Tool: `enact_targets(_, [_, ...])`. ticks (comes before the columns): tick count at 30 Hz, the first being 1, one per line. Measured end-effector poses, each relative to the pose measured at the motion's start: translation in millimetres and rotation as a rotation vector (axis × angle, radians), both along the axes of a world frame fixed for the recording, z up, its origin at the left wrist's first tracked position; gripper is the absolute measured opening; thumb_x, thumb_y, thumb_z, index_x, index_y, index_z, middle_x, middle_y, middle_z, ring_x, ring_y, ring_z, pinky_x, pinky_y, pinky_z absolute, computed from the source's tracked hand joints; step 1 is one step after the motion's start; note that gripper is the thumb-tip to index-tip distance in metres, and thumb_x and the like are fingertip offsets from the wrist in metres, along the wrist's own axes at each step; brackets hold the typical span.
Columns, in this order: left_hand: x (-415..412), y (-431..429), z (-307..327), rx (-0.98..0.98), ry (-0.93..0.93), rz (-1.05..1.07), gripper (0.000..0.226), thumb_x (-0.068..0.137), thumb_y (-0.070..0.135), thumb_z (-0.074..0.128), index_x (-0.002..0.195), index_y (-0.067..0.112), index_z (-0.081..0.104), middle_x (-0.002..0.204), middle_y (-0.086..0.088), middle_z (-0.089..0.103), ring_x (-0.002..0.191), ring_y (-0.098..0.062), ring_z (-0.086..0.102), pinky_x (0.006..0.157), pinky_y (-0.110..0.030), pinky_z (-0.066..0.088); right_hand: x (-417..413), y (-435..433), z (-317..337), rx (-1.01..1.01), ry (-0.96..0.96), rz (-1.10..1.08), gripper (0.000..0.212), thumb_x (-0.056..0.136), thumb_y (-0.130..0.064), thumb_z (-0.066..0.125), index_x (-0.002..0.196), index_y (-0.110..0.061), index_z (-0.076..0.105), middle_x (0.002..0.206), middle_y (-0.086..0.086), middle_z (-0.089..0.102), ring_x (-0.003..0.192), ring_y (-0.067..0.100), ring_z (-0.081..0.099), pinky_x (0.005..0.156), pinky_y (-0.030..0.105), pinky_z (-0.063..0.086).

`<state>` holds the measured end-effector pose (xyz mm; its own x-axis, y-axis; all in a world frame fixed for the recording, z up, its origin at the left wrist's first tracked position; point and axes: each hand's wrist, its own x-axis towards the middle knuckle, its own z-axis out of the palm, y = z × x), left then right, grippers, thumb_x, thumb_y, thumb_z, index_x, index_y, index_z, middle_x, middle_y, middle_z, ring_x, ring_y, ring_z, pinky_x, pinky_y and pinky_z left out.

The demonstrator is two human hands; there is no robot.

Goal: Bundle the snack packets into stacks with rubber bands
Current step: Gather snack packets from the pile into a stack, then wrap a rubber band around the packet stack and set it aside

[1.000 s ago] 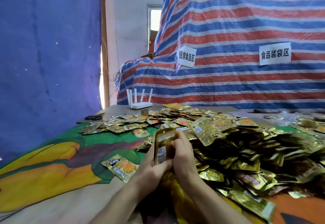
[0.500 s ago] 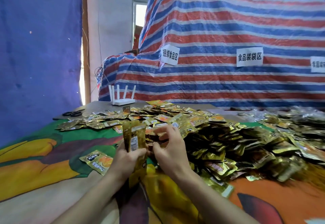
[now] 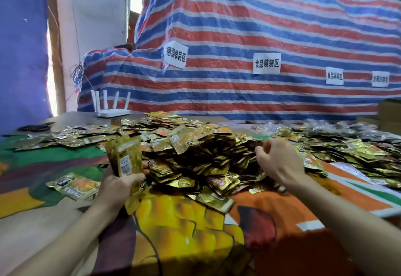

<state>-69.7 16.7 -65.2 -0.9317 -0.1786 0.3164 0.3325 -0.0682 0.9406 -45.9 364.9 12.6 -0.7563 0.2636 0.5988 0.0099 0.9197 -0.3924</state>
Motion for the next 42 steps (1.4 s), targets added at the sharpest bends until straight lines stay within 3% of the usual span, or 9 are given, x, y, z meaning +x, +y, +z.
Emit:
enact_targets(3, [-2,1,0,0.009,-0.004,-0.004,0.030,0.084,-0.014,0.061,0.095,0.012,0.072,0.082,0.000,0.077,0.076,-0.014,0.074,0.068,-0.035,0.052,13,43,-3,0.222,-0.343,-0.271,0.025,0.085,-0.033,0.055,0.068,-0.017,0.048,0.068,0.001,0.055,0.064,0.023,0.055,0.058,0.029,0.040])
enact_targets(7, [-3,1,1,0.010,0.002,-0.019,0.029,0.084,-0.016,0.060,0.100,0.006,0.070,0.090,-0.006,0.076,0.078,-0.015,0.074,0.068,-0.034,0.053,22,66,-31,0.220,-0.550,-0.239,0.017,0.084,-0.024,0.057,0.074,-0.017,0.045,0.079,0.002,0.057,0.072,0.023,0.058,0.055,0.030,0.041])
enact_targets(9, [-3,1,1,0.016,0.004,-0.011,0.028,0.084,-0.016,0.060,0.099,0.006,0.071,0.089,-0.006,0.075,0.081,-0.018,0.073,0.069,-0.034,0.053,22,72,-40,0.186,-0.541,-0.203,0.019,0.086,-0.022,0.058,0.078,-0.019,0.041,0.086,0.005,0.058,0.082,0.027,0.060,0.063,0.033,0.047])
enact_targets(15, [-4,0,0,0.009,-0.001,-0.008,0.027,0.084,-0.015,0.061,0.096,0.007,0.072,0.088,-0.008,0.076,0.082,-0.019,0.074,0.070,-0.035,0.053,21,75,-41,0.163,-0.495,-0.181,0.025,0.088,-0.023,0.068,0.080,-0.017,0.045,0.082,0.002,0.054,0.072,0.017,0.055,0.055,0.028,0.045])
enact_targets(21, [-4,0,0,0.003,-0.002,-0.013,0.028,0.084,-0.015,0.061,0.093,0.009,0.073,0.086,-0.006,0.077,0.080,-0.017,0.074,0.070,-0.035,0.053,32,63,-34,0.319,-0.560,-0.299,0.028,0.093,-0.020,0.051,0.076,-0.023,0.028,0.082,-0.002,0.045,0.072,0.019,0.049,0.055,0.031,0.035])
enact_targets(24, [-3,1,1,0.015,-0.003,-0.019,0.028,0.084,-0.015,0.061,0.094,0.009,0.073,0.088,-0.007,0.077,0.081,-0.018,0.074,0.071,-0.035,0.053,38,49,-19,0.316,-0.517,-0.325,0.018,0.089,-0.018,0.052,0.080,-0.021,0.036,0.082,-0.002,0.051,0.071,0.018,0.051,0.056,0.031,0.035])
enact_targets(31, [2,2,5,0.036,0.002,-0.039,0.030,0.084,-0.017,0.059,0.098,0.005,0.073,0.095,-0.010,0.077,0.088,-0.024,0.073,0.079,-0.039,0.055,35,-36,4,0.043,-0.398,0.135,0.017,0.083,-0.008,0.056,0.085,-0.024,0.053,0.090,0.000,0.063,0.085,0.022,0.060,0.075,0.039,0.055])
enact_targets(38, [-3,-19,11,0.211,-0.132,-0.053,0.031,0.081,-0.011,0.058,0.106,-0.001,0.074,0.102,-0.017,0.076,0.086,-0.028,0.074,0.073,-0.039,0.057,-5,-157,-11,-0.229,-0.280,0.584,0.012,0.091,-0.011,0.066,0.093,-0.021,0.061,0.093,-0.001,0.067,0.083,0.012,0.065,0.063,0.021,0.051])
enact_targets(42, [-6,-46,27,0.287,-0.236,-0.218,0.027,0.069,0.002,0.062,0.088,0.006,0.081,0.094,-0.019,0.075,0.076,-0.031,0.073,0.071,-0.041,0.059,-32,-211,-12,-0.460,-0.175,0.763,0.013,0.089,-0.011,0.073,0.096,-0.009,0.062,0.092,0.007,0.073,0.086,0.017,0.071,0.076,0.034,0.060])
